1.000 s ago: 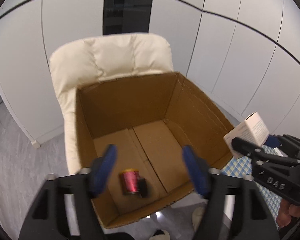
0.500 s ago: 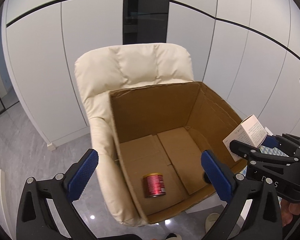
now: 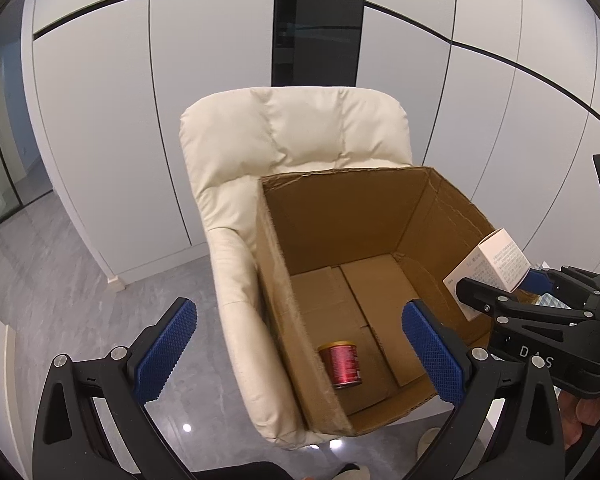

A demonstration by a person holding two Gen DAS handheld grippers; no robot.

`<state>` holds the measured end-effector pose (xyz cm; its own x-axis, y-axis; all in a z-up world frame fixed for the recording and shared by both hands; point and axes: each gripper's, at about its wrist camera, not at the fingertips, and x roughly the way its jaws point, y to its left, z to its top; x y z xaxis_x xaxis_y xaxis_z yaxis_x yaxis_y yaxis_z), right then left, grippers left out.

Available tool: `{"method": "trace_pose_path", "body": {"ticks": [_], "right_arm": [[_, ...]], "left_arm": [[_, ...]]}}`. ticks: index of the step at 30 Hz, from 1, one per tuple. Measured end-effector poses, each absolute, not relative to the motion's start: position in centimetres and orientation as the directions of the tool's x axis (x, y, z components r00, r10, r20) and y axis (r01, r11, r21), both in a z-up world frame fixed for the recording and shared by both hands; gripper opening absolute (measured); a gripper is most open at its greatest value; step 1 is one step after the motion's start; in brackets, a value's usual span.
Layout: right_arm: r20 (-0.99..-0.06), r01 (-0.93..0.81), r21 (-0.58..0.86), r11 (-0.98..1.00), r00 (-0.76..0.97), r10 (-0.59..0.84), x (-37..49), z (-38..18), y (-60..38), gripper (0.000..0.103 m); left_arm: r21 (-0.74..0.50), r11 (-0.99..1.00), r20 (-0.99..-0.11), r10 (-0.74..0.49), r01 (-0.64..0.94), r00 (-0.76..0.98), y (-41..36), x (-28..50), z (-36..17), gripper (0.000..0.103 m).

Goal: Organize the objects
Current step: 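Lower the printed box into the cardboard box and open the right tool, then move both open tools back from the box toward the table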

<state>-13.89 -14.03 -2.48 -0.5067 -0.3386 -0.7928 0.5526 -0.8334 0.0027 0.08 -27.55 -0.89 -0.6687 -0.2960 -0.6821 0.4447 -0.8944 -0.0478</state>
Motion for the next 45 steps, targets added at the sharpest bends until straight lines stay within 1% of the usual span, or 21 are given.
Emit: {"method": "trace_pose_path", "body": {"ticks": [1, 2, 3, 4, 7, 14, 32, 45], "right_arm": [[-0.793, 0.554, 0.002, -0.833, -0.506, -0.339, -13.9, -2.5, -14.2, 0.059], [-0.793, 0.553, 0.0, -0.833, -0.508, -0.337, -13.9, -2.6, -14.4, 0.07], [-0.791, 0.549, -0.002, -0.836, -0.512, -0.334, -13.9, -2.6, -14.4, 0.078], [-0.787, 0.542, -0.006, -0.84, -0.521, -0.33, -13.9, -2.5, -14.4, 0.087], [-0.785, 0.533, -0.008, -0.846, -0.528, -0.325, -13.9, -2.5, -14.5, 0.089], [-0.783, 0.486, -0.016, -0.874, -0.55, -0.292, -14.6, -2.4, -13.9, 0.103], [-0.784, 0.482, -0.012, -0.876, -0.548, -0.291, -14.7, -2.2, -12.9, 0.103], [-0.776, 0.469, -0.008, -0.883, -0.56, -0.291, -14.8, -1.9, -10.8, 0.103]], "left_arm": [[-0.047, -0.893, -0.683, -0.298, 0.448, -0.667, -27.7, 0.2, -0.9, 0.103], [-0.048, -0.891, -0.684, -0.3, 0.451, -0.665, -27.9, 0.2, -0.9, 0.103], [-0.05, -0.89, -0.684, -0.301, 0.454, -0.665, -28.0, 0.3, -0.9, 0.103], [-0.052, -0.887, -0.684, -0.303, 0.458, -0.664, -28.2, 0.4, -0.9, 0.103], [-0.05, -0.885, -0.684, -0.307, 0.463, -0.661, -28.3, 0.3, -0.9, 0.103], [-0.042, -0.887, -0.69, -0.307, 0.46, -0.655, -28.0, 0.1, -1.1, 0.103], [-0.046, -0.885, -0.696, -0.305, 0.464, -0.65, -27.6, -0.5, -1.2, 0.103], [-0.046, -0.899, -0.7, -0.281, 0.435, -0.656, -25.8, -2.2, -1.3, 0.103]]}}
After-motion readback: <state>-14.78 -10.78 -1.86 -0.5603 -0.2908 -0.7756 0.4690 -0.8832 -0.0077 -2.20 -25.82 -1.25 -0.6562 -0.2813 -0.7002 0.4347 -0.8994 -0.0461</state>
